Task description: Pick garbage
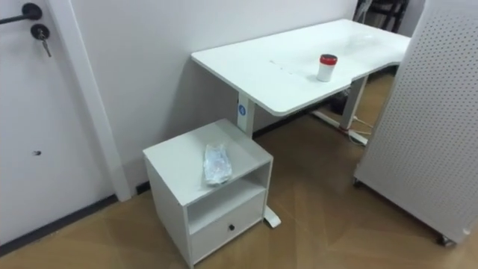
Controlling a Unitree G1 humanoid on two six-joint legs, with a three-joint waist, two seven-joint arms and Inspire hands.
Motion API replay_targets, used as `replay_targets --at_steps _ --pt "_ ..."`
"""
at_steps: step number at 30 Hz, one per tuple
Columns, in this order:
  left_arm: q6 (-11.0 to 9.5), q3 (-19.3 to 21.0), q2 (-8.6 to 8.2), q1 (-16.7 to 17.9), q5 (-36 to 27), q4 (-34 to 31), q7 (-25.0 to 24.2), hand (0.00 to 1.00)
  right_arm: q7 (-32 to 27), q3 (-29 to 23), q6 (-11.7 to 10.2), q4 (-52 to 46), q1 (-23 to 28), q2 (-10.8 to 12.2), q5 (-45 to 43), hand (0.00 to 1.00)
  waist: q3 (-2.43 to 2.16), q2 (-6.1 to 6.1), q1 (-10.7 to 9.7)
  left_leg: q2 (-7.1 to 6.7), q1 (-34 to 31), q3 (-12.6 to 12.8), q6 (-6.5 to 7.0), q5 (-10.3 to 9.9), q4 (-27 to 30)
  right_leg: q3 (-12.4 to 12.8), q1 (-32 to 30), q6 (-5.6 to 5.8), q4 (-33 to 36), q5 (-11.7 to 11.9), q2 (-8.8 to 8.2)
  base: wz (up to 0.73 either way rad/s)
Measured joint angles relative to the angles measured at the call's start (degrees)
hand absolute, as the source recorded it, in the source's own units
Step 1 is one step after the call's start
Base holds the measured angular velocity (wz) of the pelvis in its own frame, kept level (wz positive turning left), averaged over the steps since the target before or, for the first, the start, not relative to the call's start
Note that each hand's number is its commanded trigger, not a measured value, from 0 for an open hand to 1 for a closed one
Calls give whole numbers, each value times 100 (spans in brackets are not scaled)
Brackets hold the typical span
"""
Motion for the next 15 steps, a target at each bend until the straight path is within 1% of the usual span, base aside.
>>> replay_targets --at_steps 1,2,3,4,5,6,7,8,9,10,11,12,13,14,15 --pt "0 -48 -15 3 -2 4 -10 0 -26 -2 0 -4 37 -25 8 100 -3 -8 5 -137 -137 30 59 -41 -111 60 17 -18 -2 -21 -16 23" --pt "-2 -174 -38 20 -2 -8 -27 0 -59 6 15 8 50 -94 22 100 -6 -1 57 -388 -427 177 99 -48 -483 141 13 -26 2 -54 -58 -9" --pt "-4 -193 -31 44 -1 -9 -53 0 -74 19 10 18 33 -120 36 100 -15 -14 184 -568 -690 305 34 77 -1088 240 13 -31 -13 -75 -75 -31" --pt "-10 -179 -26 59 -3 -8 -52 0 -79 31 5 20 32 -125 35 100 -15 -6 254 -633 -797 338 0 230 -1453 275 18 -38 -30 -82 -73 -62" --pt "-22 -152 -14 124 -42 2 -48 0 -92 89 12 31 55 -140 20 100 3 39 350 -688 -945 340 59 744 -2054 328 49 -53 -39 -123 -76 -60" --pt "-26 -159 -15 196 -43 1 -47 0 -95 201 3 -13 59 -154 -32 100 -12 18 335 -710 -971 329 103 1208 -2426 379 162 3 -83 -176 -79 -48" --pt "-32 -161 -22 197 -37 2 -49 0 -96 234 -1 -37 113 -163 -38 100 -23 5 320 -715 -961 332 121 1411 -2523 390 215 25 -111 -216 -81 -17" --pt "-94 -160 -47 189 -36 2 -51 0 -103 227 -3 -41 159 -177 -40 100 -61 -13 294 -730 -911 388 273 1651 -2511 413 261 99 -140 -291 -96 -12" --pt "-162 -160 -55 172 -35 2 -53 0 -112 230 2 -38 198 -182 -41 100 -85 0 295 -722 -921 454 371 1689 -2383 392 328 130 -231 -316 -124 -21" --pt "-189 -157 -47 153 -40 0 -53 0 -114 234 -2 -44 195 -180 -40 100 -90 -20 304 -710 -926 495 436 1686 -2301 356 372 141 -296 -312 -137 -34" --pt "-219 -154 -22 109 -42 2 -53 0 -116 239 -6 -57 163 -160 -51 100 -78 -58 318 -685 -928 557 508 1590 -2084 339 475 185 -409 -285 -174 -31" --pt "-256 -155 -15 22 -42 6 -54 0 -130 243 -6 -60 130 -160 -93 100 -57 -67 303 -624 -993 620 493 1424 -1804 360 576 190 -508 -273 -207 -26" --pt "-276 -155 -15 -25 -42 9 -58 0 -150 244 -7 -61 119 -159 -127 100 -39 -68 304 -577 -1067 659 498 1348 -1571 385 641 187 -560 -271 -198 -23" --pt "-329 -159 -20 -72 -49 10 -71 0 -158 297 -2 -72 83 -160 -176 100 22 -64 348 -511 -1296 829 475 1199 -1115 537 803 174 -642 -268 -180 -23" --pt "-367 -166 -65 -77 -50 16 -98 0 -163 368 3 -93 121 -211 -232 100 -19 -14 345 -527 -1319 889 471 1213 -1322 589 830 176 -628 -289 -170 -21"
